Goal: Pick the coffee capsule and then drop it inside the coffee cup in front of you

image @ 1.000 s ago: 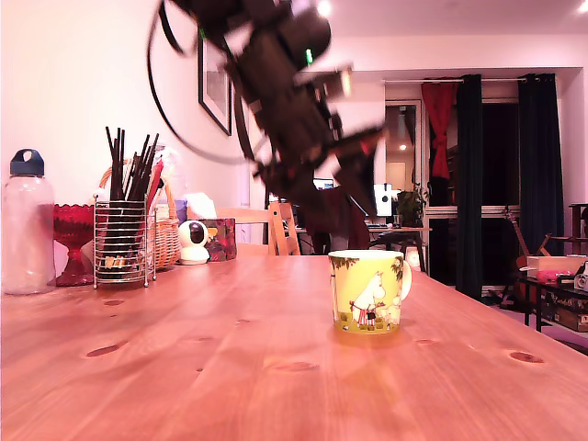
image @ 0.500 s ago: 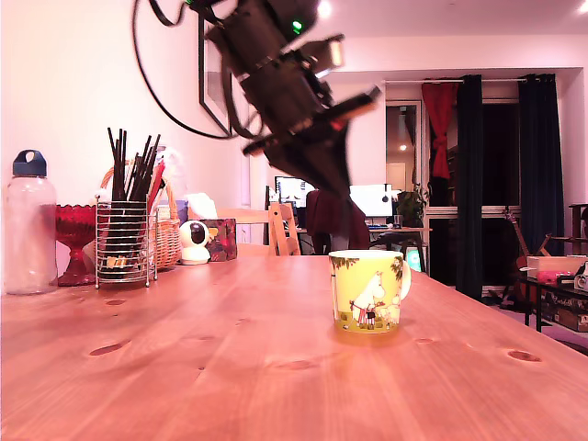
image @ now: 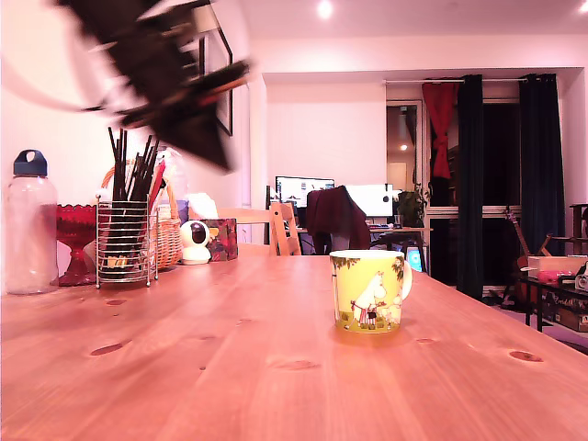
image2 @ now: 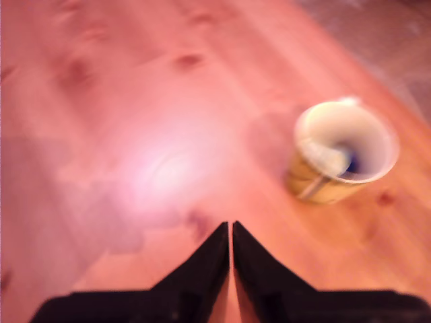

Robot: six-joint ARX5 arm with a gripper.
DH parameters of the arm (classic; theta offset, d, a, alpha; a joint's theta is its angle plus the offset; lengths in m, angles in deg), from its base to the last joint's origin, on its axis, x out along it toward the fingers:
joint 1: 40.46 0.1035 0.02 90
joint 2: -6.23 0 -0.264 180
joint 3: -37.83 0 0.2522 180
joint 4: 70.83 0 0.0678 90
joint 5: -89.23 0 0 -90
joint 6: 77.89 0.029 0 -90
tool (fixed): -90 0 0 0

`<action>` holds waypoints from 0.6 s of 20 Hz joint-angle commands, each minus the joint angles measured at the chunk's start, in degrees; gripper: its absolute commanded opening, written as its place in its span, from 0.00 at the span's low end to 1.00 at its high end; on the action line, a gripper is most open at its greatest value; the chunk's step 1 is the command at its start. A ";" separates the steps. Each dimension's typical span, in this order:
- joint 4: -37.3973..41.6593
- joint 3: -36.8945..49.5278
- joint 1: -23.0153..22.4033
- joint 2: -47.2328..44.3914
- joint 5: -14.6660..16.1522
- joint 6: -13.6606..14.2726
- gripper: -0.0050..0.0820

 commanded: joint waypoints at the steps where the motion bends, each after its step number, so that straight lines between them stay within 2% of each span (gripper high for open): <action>1: 2.08 3.50 0.87 2.95 0.28 -0.96 0.03; 12: 12.68 22.67 12.83 12.11 0.28 -3.89 0.03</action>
